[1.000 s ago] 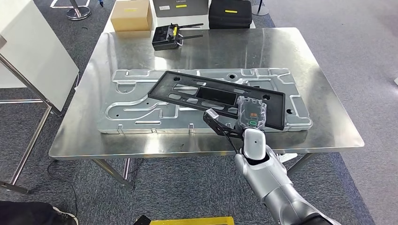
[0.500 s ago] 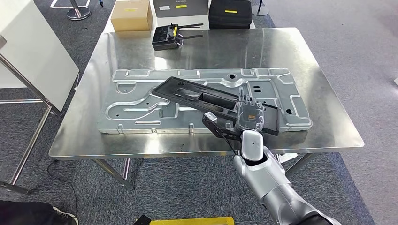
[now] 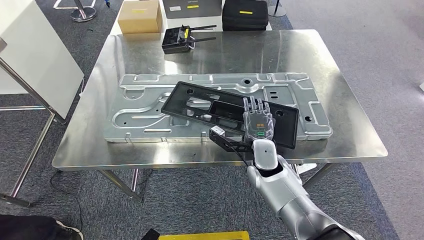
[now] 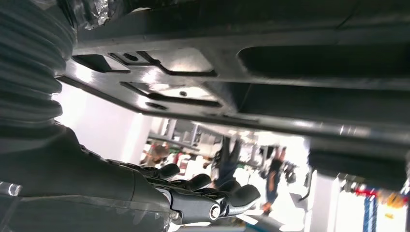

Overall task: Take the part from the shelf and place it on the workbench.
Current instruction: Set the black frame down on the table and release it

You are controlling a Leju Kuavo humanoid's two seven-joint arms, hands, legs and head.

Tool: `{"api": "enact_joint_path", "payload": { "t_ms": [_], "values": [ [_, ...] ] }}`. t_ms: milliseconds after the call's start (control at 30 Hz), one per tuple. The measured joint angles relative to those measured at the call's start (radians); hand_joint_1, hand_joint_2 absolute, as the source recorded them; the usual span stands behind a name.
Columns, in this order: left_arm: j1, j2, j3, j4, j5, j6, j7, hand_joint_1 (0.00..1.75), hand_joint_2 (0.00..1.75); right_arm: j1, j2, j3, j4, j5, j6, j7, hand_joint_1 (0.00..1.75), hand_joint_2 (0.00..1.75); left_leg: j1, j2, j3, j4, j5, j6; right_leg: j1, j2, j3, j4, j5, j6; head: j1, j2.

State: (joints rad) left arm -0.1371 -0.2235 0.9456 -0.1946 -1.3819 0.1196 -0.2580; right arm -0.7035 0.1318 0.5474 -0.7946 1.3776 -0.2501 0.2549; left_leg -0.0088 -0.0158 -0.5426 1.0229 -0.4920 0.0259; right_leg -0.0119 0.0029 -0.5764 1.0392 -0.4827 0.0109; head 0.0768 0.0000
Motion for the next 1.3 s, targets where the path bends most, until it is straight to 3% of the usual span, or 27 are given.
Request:
{"api": "enact_joint_path", "payload": {
  "t_ms": [267,533,800,1100,1300],
  "values": [
    [0.023,0.005,0.009,0.0,0.04,0.006,-0.02,0.0,0.0,-0.038,-0.054,0.052,-0.109,-0.123,0.213,-0.052,0.0,1.75,0.0,0.0,0.0,0.0,0.0,0.0,0.0,0.0,0.0,0.0,0.0,0.0,0.0,0.0],
    [0.034,0.011,0.029,0.0,0.063,0.019,-0.029,0.0,0.0,-0.075,-0.107,0.105,-0.191,-0.216,0.298,-0.079,0.0,1.75,0.0,0.0,0.0,0.001,0.0,0.0,0.0,0.0,0.0,0.0,0.0,0.0,0.0,0.0],
    [0.051,0.026,0.058,0.0,0.095,0.021,-0.05,0.0,0.0,-0.179,-0.17,0.237,-0.228,-0.428,0.502,-0.139,0.0,1.75,0.0,0.0,0.0,0.001,0.0,0.0,0.0,0.0,0.0,0.0,0.0,0.0,0.0,0.0],
    [0.053,0.032,0.078,0.0,0.1,0.027,-0.051,0.0,0.0,-0.252,-0.207,0.367,-0.219,-0.535,0.526,-0.15,0.0,1.75,0.0,0.0,0.0,0.001,0.0,0.0,0.0,0.0,0.0,0.0,0.0,0.0,0.0,0.0],
    [0.054,0.033,0.081,0.0,0.1,0.031,-0.051,0.0,0.0,-0.253,-0.225,0.394,-0.217,-0.553,0.444,-0.137,0.0,1.75,0.0,0.0,0.0,0.001,0.0,0.0,0.0,0.0,0.0,0.0,0.0,0.0,0.0,0.0]
  ]
}}
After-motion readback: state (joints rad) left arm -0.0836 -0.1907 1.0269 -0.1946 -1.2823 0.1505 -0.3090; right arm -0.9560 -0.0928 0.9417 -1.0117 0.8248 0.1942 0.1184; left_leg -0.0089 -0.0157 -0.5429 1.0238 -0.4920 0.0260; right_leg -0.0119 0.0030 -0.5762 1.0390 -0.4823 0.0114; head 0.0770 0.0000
